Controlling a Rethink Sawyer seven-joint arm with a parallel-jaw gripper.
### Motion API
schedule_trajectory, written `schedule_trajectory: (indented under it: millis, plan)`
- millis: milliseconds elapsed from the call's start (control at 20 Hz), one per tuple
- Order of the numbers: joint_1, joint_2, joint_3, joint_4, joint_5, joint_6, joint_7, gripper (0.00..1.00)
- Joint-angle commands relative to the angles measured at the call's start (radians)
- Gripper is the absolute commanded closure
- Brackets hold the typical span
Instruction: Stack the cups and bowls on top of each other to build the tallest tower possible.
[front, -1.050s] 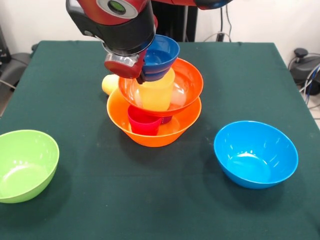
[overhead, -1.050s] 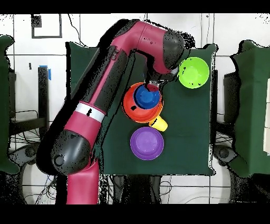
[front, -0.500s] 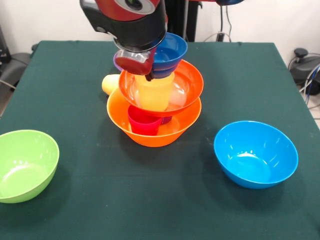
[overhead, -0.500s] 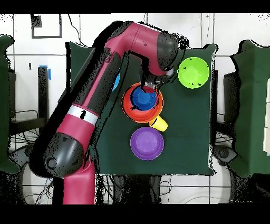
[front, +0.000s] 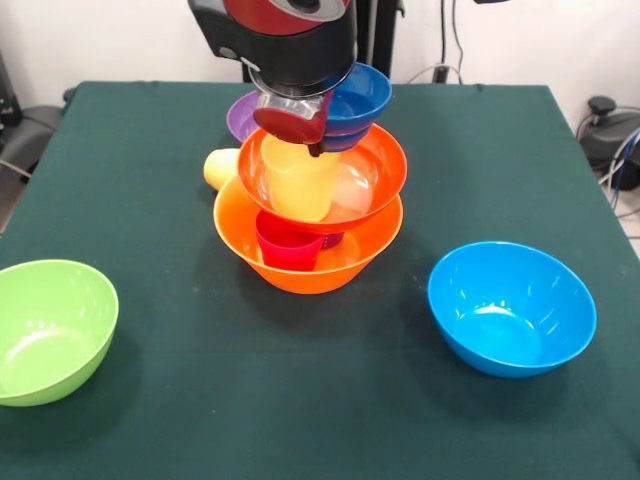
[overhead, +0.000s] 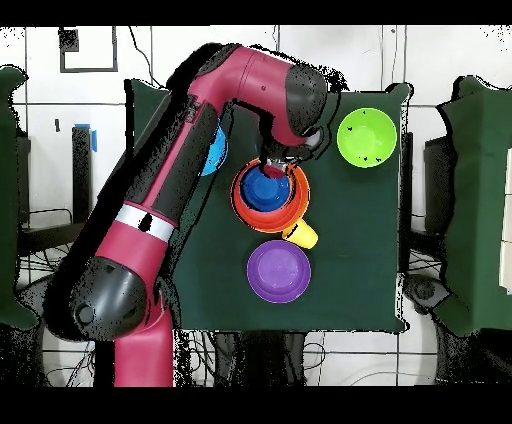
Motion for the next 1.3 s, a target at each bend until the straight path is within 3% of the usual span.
schedule_trajectory:
  millis: [50, 1300]
  plan:
    - [0.007, 0.012, 0.078, -0.004, 0.014, 0.116, 0.001, 1.00]
    - [-0.037, -0.011, 0.072, -0.035, -0.010, 0.057, -0.030, 1.00]
